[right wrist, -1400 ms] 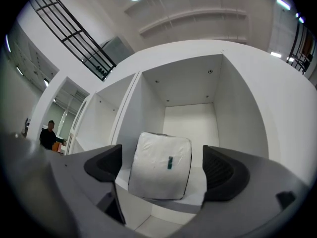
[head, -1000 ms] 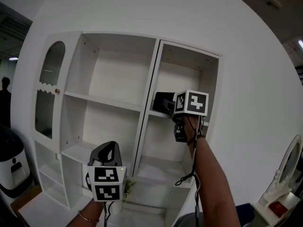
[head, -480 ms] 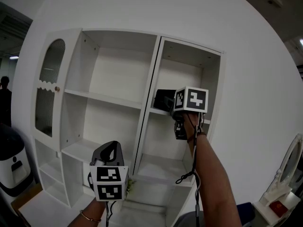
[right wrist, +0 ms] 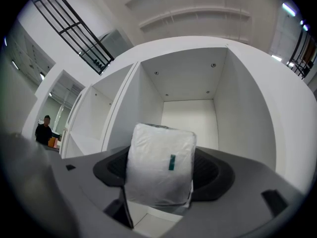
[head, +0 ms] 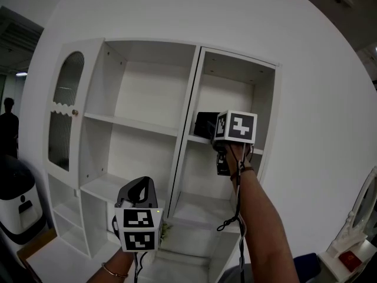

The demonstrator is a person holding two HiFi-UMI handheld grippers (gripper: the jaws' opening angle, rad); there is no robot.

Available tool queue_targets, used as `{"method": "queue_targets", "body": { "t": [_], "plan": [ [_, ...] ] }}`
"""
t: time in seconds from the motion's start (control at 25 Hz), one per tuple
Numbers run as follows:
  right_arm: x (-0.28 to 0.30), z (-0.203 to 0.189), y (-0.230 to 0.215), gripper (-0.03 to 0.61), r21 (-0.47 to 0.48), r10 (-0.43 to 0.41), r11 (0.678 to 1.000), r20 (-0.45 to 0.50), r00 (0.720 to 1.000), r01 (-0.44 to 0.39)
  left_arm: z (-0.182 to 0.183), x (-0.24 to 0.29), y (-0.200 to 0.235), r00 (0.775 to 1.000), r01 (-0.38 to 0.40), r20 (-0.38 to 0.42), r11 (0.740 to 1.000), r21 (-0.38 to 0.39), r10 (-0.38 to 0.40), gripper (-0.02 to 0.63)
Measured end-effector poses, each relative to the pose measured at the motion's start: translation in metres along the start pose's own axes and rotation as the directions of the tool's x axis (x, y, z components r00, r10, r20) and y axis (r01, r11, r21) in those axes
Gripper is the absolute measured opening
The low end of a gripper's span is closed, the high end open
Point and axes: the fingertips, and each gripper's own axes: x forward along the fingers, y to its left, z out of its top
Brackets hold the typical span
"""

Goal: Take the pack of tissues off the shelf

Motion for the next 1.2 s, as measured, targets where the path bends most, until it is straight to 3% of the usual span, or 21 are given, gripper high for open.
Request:
{"method": "queue_targets", "body": {
  "t": [0.52,0.8,1.2],
  "plan": [
    [-0.042,0.015,-0.010,0.342,0.041,-0.026,0.999,0.141,0.990,0.021,0.006,-0.024,-0.011,1.000,-0.021,-0.008,1.000,0.004,0.021,0.018],
    [-0.101,0.028,-0.003,0.342,0.065,0.021,0.997,0.277,0.961,-0.041,0.008,-0.050,-0.024,0.999,-0.024,-0.025,1.000,0.013,0.025,0.018],
    [-0.164,0.016,0.034,0.342,0.025,0.126,0.989,0.387,0.913,-0.147,-0.002,-0.095,-0.017,0.994,-0.077,-0.077,0.997,0.031,0.079,0.018]
  ]
}}
